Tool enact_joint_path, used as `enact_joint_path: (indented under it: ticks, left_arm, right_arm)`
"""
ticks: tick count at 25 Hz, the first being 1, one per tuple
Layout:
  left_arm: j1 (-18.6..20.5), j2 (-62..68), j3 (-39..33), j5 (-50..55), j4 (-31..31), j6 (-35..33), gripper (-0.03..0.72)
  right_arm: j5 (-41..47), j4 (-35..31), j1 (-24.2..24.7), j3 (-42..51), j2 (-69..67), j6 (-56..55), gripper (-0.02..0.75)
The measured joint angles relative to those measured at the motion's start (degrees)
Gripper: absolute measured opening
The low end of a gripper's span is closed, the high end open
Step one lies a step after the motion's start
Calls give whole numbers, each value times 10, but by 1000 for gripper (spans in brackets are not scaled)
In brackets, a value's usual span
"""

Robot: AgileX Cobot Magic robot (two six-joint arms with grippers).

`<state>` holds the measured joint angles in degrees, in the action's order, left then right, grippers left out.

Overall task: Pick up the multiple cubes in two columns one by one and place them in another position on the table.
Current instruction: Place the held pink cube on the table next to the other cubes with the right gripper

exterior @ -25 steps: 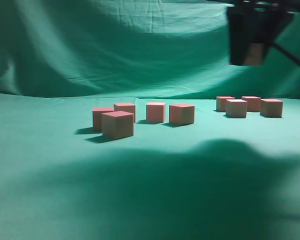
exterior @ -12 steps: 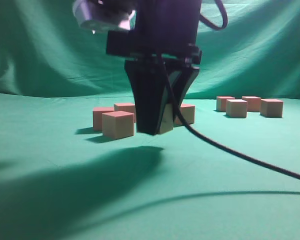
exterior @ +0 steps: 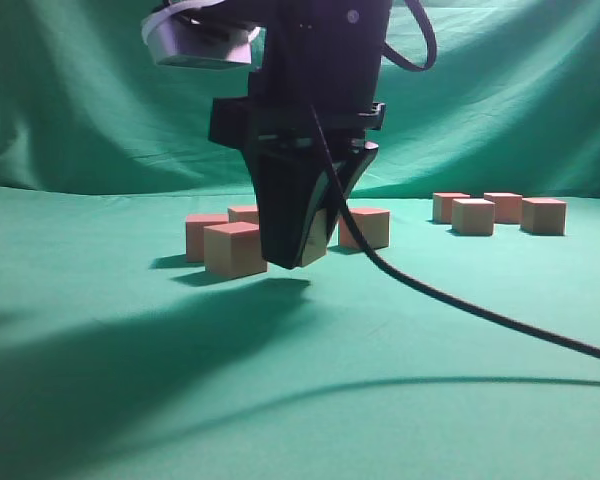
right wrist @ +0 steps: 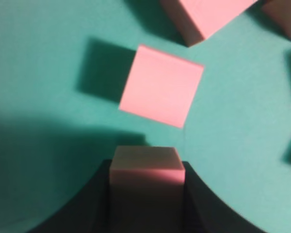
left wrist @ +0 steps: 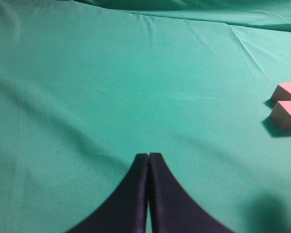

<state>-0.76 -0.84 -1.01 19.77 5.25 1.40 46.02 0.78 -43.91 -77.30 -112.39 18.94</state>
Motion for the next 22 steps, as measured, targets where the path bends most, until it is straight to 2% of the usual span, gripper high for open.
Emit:
enact_joint_path:
  ticks: [5,22]
  left_arm:
    - [0,0,0,0,0,0,0]
    - [0,0,0,0,0,0,0]
  right_arm:
    - [-8,19,0,0,-11,0,270]
    - [-11,18,0,0,-11,-1,270]
